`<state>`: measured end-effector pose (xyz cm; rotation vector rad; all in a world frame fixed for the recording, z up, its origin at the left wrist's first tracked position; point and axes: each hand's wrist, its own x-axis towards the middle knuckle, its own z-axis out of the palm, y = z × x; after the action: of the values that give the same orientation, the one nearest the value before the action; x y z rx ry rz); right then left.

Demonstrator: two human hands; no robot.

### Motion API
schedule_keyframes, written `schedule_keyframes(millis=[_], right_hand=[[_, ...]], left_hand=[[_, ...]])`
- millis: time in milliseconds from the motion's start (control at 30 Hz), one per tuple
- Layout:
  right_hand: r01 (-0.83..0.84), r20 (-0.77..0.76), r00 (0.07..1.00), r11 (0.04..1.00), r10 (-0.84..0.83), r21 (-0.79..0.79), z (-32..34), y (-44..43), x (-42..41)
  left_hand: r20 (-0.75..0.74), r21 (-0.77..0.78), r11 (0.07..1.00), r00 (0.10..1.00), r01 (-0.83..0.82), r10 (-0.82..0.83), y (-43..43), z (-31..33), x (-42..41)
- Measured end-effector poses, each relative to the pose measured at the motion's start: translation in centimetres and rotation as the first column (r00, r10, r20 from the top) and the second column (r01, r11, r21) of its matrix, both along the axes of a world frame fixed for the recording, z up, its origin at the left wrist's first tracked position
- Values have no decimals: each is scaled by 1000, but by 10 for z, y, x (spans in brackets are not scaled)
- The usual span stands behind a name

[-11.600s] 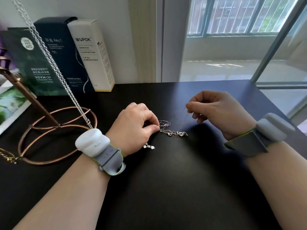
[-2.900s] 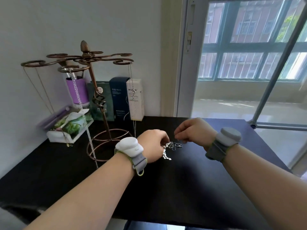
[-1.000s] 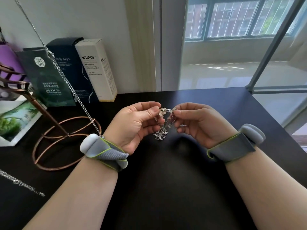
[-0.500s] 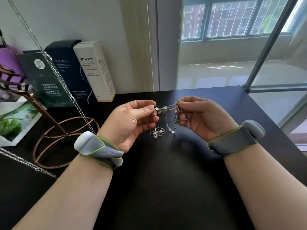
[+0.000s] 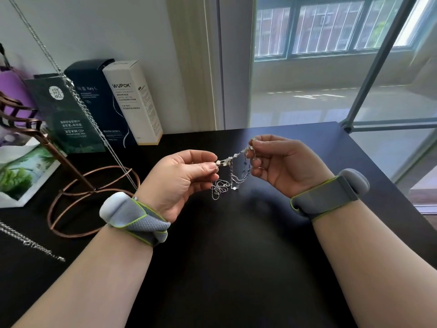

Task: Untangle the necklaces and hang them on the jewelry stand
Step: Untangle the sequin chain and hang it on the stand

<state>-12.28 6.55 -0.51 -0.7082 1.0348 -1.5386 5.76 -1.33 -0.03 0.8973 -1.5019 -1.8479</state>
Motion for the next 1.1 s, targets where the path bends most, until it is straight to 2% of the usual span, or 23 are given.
schedule_keyframes(millis=[200, 333, 467, 633, 733, 833, 1000, 1100], right_hand=[[-5, -5, 1000, 1000, 5, -15, 2, 1, -1], [15, -58, 998, 1000, -16, -18, 3, 2, 0], [36, -128, 991, 999, -37, -11, 1, 2, 4], [16, -146, 989, 1000, -18, -19, 2, 3, 10], [-13, -169, 986, 999, 7, -34, 5, 5, 13], [-32, -189, 982, 999, 24, -37, 8, 5, 16], [-41, -244, 969, 998, 28, -46, 18, 8, 19], [-30, -287, 958, 999, 18, -38, 23, 11, 18]], left_hand=[[101, -103, 995, 995, 15, -4, 2, -7, 4], [237, -219, 973, 971, 80, -27, 6, -11, 7], [362, -363, 922, 932, 138, 3, 9, -11, 10], [420, -541, 828, 900, 148, 114, 7, -8, 14], [379, -558, 823, 915, 107, 138, 9, -5, 15], [263, -432, 900, 962, 54, 69, 15, 0, 11], [95, -310, 945, 992, 108, -82, 26, 12, -1], [81, -304, 946, 992, 115, -94, 29, 13, -3]])
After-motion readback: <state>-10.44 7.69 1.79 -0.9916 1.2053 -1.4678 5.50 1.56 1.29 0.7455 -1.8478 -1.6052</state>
